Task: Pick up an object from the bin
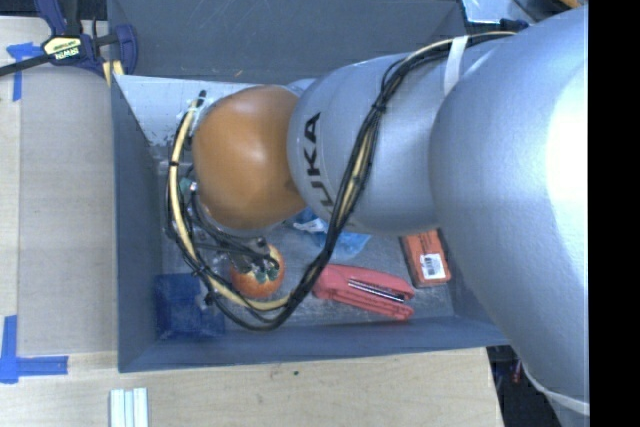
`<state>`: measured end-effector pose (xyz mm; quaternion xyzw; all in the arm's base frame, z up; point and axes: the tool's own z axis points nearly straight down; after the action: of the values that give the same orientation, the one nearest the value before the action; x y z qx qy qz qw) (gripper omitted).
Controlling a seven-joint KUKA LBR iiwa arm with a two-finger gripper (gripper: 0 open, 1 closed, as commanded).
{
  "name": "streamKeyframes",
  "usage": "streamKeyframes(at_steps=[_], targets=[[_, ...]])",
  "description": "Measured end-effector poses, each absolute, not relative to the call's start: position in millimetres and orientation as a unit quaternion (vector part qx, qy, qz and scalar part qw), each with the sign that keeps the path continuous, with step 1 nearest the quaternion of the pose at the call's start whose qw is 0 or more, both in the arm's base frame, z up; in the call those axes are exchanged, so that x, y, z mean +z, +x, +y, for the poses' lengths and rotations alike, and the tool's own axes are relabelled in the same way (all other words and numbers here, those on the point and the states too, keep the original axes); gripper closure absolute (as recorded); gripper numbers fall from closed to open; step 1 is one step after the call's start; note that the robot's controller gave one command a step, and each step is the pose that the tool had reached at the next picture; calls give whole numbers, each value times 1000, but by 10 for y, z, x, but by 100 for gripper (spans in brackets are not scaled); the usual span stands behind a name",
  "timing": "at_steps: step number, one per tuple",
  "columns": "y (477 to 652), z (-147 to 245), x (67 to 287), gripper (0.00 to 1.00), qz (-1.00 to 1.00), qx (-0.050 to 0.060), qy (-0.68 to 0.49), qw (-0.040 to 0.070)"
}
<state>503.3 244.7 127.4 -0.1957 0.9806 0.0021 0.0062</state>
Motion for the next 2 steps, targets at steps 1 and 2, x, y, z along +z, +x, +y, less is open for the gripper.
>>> streamKeyframes(at_steps=[1,2], targets=[[5150,2418,705,0,995,1,-97,4],[5082,2404,717,100,985,3,-171,9]])
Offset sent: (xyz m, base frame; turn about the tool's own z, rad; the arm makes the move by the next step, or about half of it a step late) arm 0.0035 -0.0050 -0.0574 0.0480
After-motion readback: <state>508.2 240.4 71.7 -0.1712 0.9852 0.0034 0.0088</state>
